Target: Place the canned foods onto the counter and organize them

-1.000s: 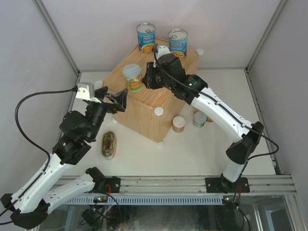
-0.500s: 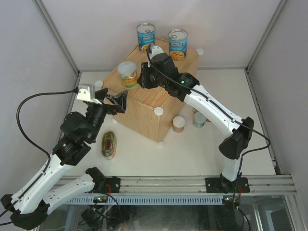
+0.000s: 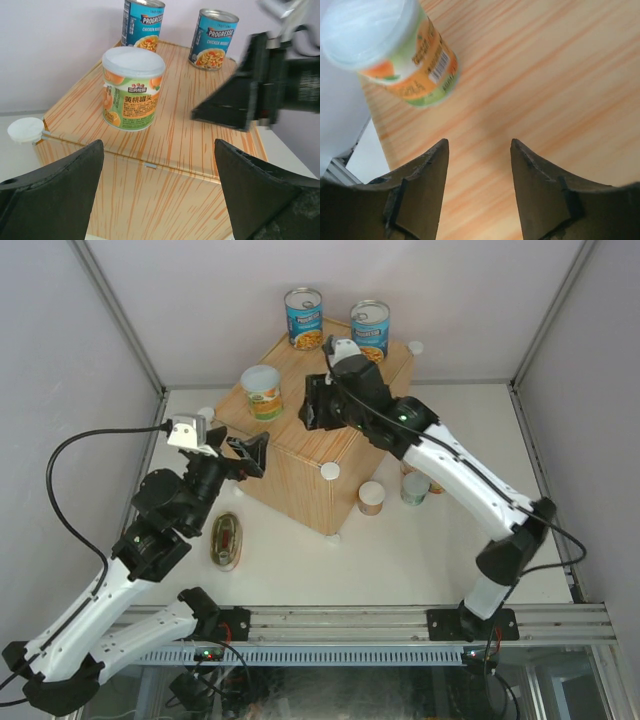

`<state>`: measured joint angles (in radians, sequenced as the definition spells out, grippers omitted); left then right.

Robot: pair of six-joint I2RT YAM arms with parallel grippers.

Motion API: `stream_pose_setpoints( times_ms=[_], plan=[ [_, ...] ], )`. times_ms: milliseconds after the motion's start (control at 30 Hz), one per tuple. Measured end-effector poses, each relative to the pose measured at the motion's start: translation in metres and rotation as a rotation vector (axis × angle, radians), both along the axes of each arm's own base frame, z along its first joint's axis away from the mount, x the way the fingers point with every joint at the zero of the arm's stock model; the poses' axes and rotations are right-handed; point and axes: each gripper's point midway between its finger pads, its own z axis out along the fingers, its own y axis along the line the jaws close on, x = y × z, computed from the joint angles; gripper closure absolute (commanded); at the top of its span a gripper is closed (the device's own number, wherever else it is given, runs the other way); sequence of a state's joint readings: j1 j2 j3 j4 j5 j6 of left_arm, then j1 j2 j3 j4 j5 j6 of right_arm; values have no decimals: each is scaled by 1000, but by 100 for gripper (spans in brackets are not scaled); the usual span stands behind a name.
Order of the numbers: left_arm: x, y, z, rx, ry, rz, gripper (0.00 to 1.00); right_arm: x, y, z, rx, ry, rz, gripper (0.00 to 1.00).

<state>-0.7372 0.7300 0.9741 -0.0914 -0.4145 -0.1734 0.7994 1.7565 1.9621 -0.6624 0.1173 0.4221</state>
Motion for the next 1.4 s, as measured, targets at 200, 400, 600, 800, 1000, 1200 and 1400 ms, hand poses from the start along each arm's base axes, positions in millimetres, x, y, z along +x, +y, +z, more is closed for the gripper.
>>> stream_pose_setpoints(
  times_ms=[200, 400, 600, 800, 1000, 1200, 1400],
  plan=[
    [3, -5, -16, 39, 52, -10, 4, -54, -83, 28, -13, -61, -110, 27],
    [4, -12, -33, 72, 108, -36, 3, -98, -177, 15, 6, -73, -318, 15],
    [1, -17, -34, 56, 117, -66, 3, -98, -231, -87, -115, 104, -533, 6],
    [0, -20, -36, 55, 125, -83, 3, -92, -259, -181, -257, 311, -659, 2],
    [1, -18, -38, 62, 134, -76, 3, -61, -259, -209, -245, 366, -713, 1],
    [2, -15, -40, 64, 138, -65, 3, -40, -256, -238, -248, 411, -721, 1],
    [4, -10, -39, 61, 136, -49, 3, -29, -260, -262, -264, 456, -738, 1]
  ],
)
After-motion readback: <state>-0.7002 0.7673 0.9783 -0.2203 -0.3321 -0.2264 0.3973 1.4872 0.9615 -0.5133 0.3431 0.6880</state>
